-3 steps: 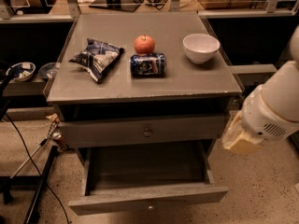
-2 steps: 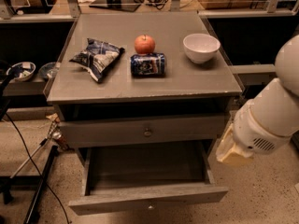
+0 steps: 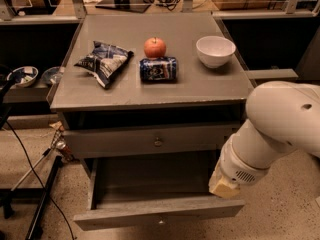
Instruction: Close middle drawer
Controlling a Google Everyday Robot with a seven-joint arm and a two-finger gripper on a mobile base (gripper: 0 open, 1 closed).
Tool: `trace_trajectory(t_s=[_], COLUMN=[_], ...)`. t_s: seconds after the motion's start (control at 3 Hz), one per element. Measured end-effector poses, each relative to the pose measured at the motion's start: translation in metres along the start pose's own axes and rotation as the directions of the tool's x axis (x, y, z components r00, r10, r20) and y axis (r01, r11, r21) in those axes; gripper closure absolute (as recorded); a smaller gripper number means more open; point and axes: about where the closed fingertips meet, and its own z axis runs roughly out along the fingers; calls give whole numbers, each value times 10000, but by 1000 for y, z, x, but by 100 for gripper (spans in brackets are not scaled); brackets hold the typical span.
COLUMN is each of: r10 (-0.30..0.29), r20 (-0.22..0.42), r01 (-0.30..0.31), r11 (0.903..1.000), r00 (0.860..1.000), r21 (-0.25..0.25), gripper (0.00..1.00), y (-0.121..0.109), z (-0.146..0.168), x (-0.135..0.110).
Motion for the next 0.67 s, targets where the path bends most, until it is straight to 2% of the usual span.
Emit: trace_trajectory(t_s=[0.33, 0.67], r10=[126, 324], r20=[455, 691], r01=[-128, -325], r11=[9999, 9995], r00=[9989, 9971], r21=[39, 14], gripper=[100, 100], y=[20, 28], z=[29, 54], x=[1, 0])
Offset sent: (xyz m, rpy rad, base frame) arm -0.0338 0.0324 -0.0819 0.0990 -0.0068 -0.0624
